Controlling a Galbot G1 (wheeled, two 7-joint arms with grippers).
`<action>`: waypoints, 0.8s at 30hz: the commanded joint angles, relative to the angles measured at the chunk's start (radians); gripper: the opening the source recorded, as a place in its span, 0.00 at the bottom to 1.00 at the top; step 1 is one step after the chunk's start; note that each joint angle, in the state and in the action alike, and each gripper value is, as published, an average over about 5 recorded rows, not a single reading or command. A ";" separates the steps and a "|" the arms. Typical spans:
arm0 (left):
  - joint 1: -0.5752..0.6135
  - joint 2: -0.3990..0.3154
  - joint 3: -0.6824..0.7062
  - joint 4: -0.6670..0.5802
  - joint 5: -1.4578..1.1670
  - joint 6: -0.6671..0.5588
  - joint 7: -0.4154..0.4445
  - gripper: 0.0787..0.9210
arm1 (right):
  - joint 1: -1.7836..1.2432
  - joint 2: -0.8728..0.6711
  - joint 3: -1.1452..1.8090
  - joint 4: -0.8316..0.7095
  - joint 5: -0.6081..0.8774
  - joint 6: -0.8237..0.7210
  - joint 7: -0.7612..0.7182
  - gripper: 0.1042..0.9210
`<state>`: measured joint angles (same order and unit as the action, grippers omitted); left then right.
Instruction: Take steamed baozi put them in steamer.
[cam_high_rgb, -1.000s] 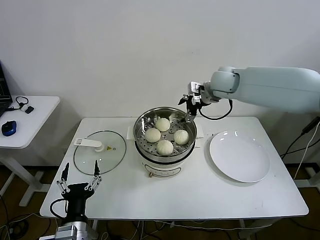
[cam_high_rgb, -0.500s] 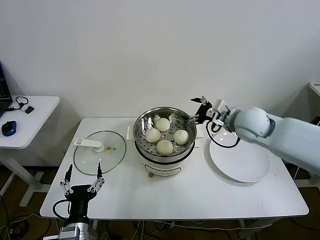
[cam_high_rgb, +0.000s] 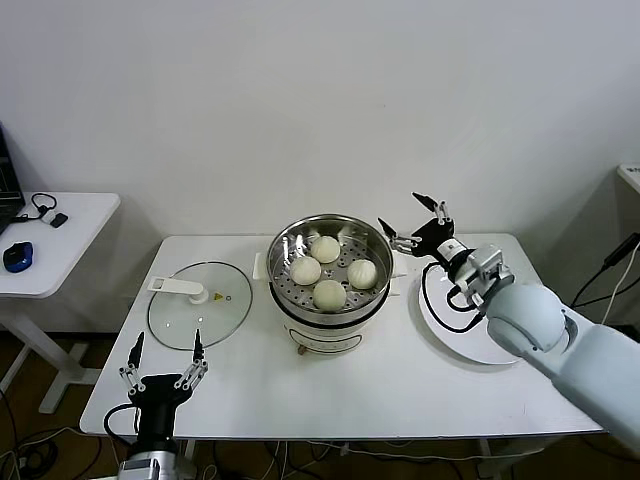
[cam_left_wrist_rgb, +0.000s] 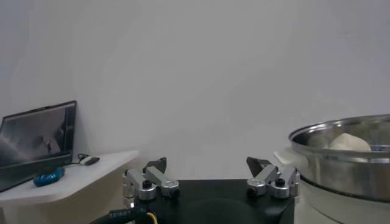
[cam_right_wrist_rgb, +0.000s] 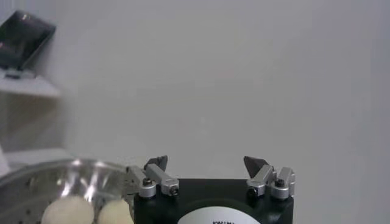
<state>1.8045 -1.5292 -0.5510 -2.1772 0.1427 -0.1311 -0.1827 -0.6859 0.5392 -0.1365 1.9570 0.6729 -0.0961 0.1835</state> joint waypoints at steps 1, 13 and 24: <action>0.009 -0.002 -0.003 0.008 0.006 -0.014 -0.001 0.88 | -0.781 0.402 0.745 0.074 -0.271 0.208 -0.095 0.88; 0.011 -0.001 -0.005 0.008 0.009 -0.025 -0.002 0.88 | -0.920 0.728 0.745 0.039 -0.338 0.331 -0.194 0.88; 0.013 -0.007 0.000 -0.002 0.015 -0.025 -0.001 0.88 | -0.952 0.834 0.756 0.055 -0.341 0.401 -0.213 0.88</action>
<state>1.8181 -1.5346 -0.5533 -2.1802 0.1537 -0.1548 -0.1843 -1.5487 1.1955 0.5432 2.0017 0.3754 0.2207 0.0038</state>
